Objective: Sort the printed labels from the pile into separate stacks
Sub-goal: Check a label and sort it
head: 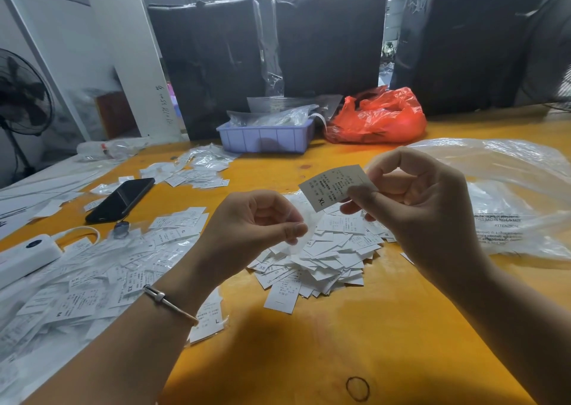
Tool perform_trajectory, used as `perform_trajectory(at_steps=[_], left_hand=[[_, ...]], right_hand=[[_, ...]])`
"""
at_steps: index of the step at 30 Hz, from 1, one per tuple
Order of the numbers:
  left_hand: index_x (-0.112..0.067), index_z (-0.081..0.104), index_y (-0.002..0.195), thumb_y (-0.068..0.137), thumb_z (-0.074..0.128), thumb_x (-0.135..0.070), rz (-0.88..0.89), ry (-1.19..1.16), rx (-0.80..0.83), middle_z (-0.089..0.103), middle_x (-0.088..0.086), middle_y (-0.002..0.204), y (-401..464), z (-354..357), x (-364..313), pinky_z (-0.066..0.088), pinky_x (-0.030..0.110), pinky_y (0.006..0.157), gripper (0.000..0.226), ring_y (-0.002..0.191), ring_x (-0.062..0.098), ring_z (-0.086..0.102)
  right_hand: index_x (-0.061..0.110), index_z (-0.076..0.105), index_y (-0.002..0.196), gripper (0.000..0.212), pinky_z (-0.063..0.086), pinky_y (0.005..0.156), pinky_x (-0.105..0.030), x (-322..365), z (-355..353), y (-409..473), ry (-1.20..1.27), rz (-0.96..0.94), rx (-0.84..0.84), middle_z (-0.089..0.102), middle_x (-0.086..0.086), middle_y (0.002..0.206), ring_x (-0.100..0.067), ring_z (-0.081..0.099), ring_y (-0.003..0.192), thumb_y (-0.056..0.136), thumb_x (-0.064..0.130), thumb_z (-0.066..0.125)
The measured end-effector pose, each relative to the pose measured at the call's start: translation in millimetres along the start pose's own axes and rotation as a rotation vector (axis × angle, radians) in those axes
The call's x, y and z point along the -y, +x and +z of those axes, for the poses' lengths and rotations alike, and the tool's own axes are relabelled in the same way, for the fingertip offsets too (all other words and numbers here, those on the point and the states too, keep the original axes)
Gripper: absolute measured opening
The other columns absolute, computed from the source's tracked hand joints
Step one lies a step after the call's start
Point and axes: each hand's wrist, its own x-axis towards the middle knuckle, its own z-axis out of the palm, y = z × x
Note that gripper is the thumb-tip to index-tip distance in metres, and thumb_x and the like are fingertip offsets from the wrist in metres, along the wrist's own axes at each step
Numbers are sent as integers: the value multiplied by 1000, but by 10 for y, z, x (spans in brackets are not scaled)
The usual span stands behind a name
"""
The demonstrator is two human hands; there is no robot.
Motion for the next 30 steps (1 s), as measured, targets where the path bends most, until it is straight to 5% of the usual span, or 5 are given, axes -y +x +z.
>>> perform_trajectory(at_steps=[18, 25, 30], left_hand=[[-10, 71, 86, 72, 73, -24, -32, -27, 54, 76, 1, 84, -5, 11, -9, 56, 20, 67, 20, 73, 18, 72], [-8, 72, 88, 71, 71, -24, -67, -73, 96, 76, 4, 82, -6, 49, 0, 52, 15, 64, 23, 74, 16, 73], [-14, 73, 88, 73, 71, -30, -112, -61, 97, 77, 1, 85, 9, 53, 5, 52, 15, 60, 22, 74, 14, 72]], right_hand=[[3, 64, 72, 15, 58, 60, -28, -119, -23, 13, -193, -39, 160, 71, -6, 68, -15, 70, 64, 74, -7, 75], [4, 69, 78, 9, 54, 62, -38, -214, -54, 33, -117, 120, 285, 71, -12, 73, -29, 67, 68, 74, 1, 77], [13, 72, 90, 20, 59, 65, -36, -214, -29, 24, -137, 25, 149, 73, -4, 79, -18, 69, 70, 74, 2, 77]])
